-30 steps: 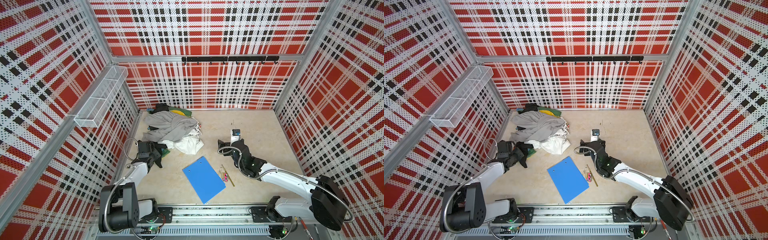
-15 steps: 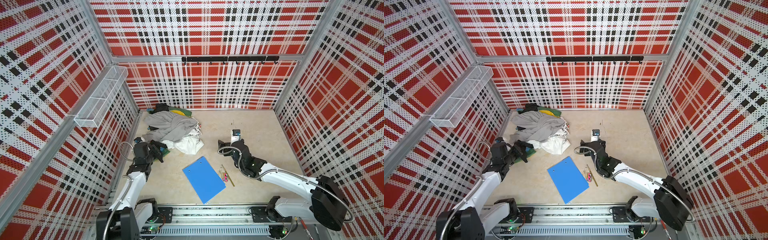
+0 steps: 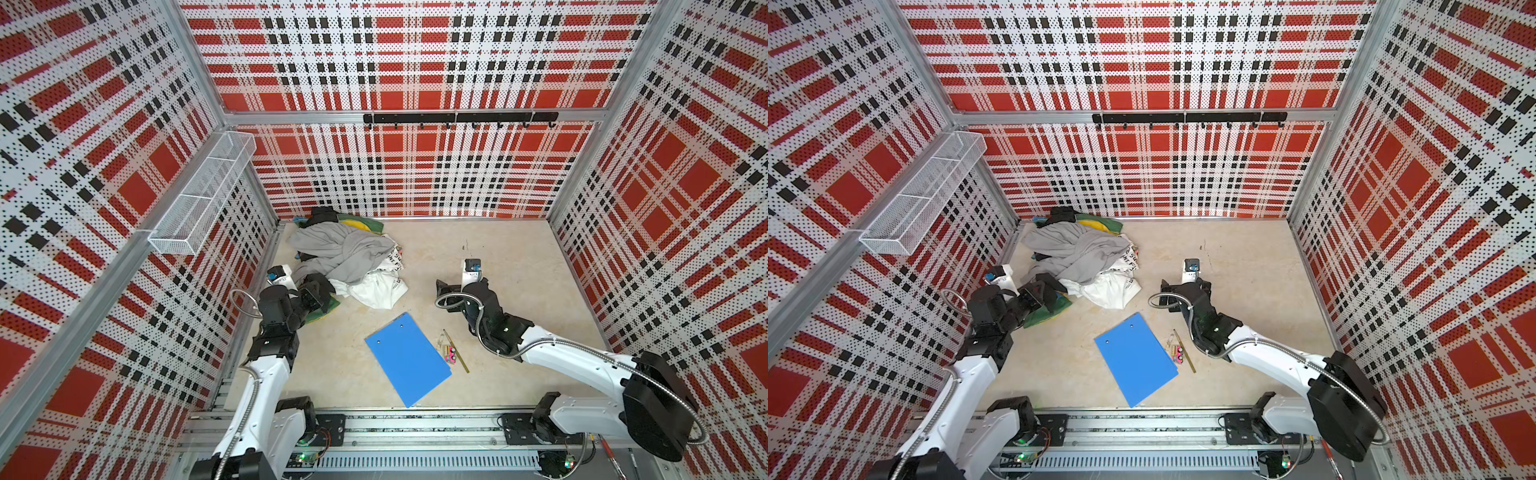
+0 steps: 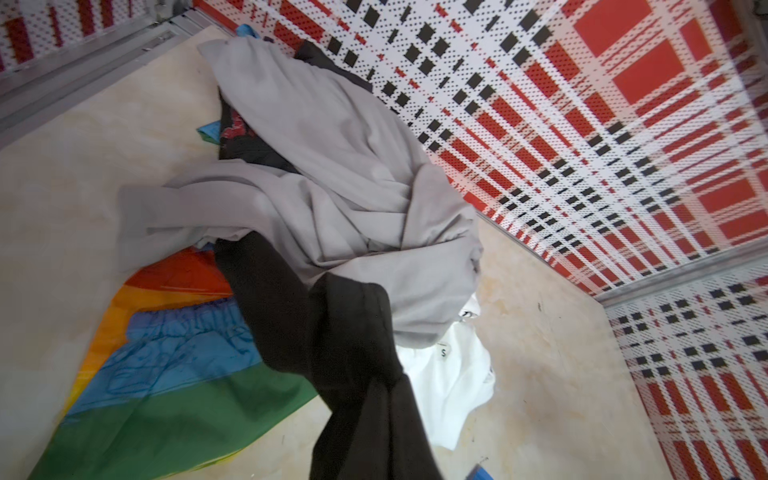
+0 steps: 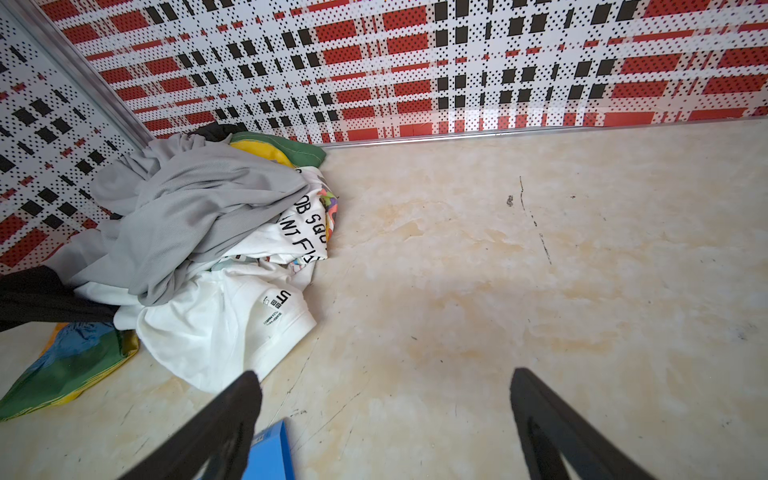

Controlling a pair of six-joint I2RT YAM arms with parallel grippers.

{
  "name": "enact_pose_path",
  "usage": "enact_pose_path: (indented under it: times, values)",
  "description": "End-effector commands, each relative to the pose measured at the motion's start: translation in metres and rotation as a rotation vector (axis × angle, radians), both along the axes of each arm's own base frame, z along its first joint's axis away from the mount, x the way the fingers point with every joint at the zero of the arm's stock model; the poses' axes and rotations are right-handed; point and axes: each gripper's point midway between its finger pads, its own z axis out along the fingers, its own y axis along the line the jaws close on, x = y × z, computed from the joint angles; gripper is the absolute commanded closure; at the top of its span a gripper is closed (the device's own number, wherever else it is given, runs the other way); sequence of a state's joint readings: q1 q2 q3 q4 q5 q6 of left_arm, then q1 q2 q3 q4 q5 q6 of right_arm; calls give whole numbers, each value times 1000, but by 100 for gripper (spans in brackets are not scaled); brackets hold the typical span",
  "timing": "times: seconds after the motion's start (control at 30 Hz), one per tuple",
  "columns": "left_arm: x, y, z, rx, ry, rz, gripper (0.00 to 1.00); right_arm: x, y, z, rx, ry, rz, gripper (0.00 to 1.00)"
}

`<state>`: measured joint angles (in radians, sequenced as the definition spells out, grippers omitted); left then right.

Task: Pick out a specific cloth from the pile
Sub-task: 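Lift the black cloth with the left gripper, pulling it from the pile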

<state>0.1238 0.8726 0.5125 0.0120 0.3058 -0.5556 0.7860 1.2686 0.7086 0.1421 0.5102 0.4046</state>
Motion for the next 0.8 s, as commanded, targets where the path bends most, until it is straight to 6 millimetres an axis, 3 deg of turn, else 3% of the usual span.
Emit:
enact_pose_path:
  times: [0.0,0.23,0.5,0.77]
  values:
    - [4,-11,54,-18,-157,-72,100,4,5,24,34,-49,0,0]
    - [5,-10,67,-27,-183,-74,100,3,4,24,39,-50,0,0]
    - [13,-18,117,-31,-331,-143,100,1,1,21,42,-48,-5,0]
    - [18,-15,142,-71,-434,-131,100,-4,11,24,60,-67,72,0]
